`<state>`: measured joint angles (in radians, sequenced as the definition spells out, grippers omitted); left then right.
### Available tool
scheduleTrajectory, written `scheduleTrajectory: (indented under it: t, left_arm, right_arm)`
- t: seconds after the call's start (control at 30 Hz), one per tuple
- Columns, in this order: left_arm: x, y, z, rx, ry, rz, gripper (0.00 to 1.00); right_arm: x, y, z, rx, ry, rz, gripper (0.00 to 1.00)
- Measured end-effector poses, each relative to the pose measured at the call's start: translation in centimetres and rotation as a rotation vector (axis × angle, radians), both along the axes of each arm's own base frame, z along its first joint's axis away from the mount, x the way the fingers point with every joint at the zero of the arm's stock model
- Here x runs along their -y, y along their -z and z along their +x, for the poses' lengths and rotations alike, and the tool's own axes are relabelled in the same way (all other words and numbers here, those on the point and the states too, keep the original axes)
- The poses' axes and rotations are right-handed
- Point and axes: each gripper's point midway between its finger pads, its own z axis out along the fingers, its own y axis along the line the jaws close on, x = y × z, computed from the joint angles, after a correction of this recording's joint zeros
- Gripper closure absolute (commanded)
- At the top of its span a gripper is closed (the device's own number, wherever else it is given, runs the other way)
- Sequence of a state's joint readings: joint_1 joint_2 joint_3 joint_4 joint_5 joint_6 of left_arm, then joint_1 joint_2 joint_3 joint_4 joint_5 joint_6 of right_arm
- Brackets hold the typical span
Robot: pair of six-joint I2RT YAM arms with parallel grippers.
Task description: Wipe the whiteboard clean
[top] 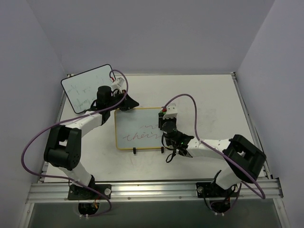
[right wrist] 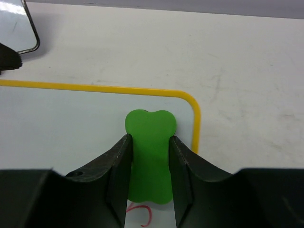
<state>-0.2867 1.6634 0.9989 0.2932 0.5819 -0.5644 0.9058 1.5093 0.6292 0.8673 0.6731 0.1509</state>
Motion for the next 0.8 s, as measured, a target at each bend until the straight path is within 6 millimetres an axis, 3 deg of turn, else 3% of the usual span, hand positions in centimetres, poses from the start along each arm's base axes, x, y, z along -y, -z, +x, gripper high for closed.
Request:
scheduleTrajectory:
  t: [0.2,0.47,0.6,0.8]
  left_arm:
    - [0.0,0.0,0.0,0.001,0.0,0.0,0.98]
    - [0.0,0.0,0.0,0.001,0.0,0.0,0.98]
    - [0.0,0.0,0.0,0.0,0.0,0.0,0.98]
    - [0.0,0.0,0.0,-0.001,0.0,0.0,0.98]
  right_arm:
    - [2.1,0.1,-0.1,-0.006,0.04,0.005,1.0]
    - [1.7,0.4,0.0,-0.004,0.034,0.012,1.0]
    - [-0.5,0.7,-0.1,0.004,-0.001,0.021,1.0]
    - [-7.4,1.5,-1.9,0.011,-0.129,0.007,1.0]
